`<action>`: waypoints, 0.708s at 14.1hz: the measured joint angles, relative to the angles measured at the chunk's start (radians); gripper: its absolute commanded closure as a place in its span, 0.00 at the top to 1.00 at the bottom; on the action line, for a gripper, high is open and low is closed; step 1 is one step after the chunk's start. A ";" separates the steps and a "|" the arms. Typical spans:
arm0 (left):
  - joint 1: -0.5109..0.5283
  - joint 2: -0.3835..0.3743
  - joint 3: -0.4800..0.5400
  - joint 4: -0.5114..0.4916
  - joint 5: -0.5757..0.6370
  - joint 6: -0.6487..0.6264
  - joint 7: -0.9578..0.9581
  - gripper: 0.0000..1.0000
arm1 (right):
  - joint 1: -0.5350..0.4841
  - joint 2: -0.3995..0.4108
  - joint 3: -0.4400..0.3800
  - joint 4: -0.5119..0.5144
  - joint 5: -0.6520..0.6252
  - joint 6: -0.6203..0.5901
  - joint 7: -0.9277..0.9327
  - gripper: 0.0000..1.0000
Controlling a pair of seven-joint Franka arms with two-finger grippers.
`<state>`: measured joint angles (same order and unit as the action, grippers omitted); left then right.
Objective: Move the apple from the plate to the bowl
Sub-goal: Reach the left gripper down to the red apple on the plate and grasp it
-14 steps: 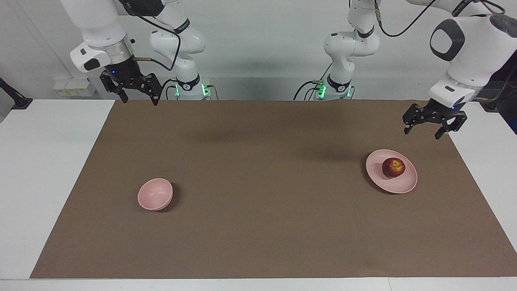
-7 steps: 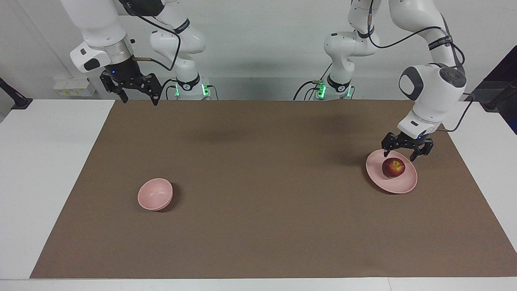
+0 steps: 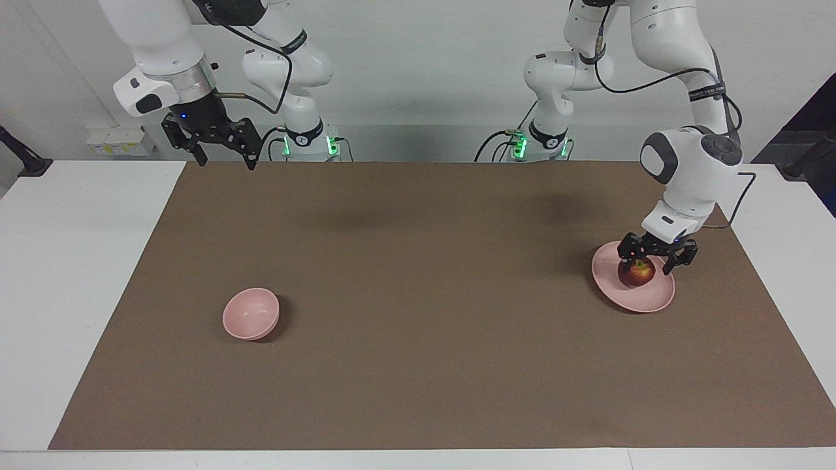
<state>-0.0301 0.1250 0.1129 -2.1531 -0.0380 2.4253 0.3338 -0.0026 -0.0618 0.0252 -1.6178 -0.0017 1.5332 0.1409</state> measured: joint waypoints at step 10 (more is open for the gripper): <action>0.000 -0.011 -0.004 -0.042 0.000 0.008 -0.047 1.00 | 0.000 -0.003 0.000 -0.003 0.016 0.002 0.000 1.00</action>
<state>-0.0303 0.1144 0.1090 -2.1949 -0.0382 2.4333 0.2870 -0.0028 -0.0645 0.0251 -1.6208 0.0140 1.5351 0.1409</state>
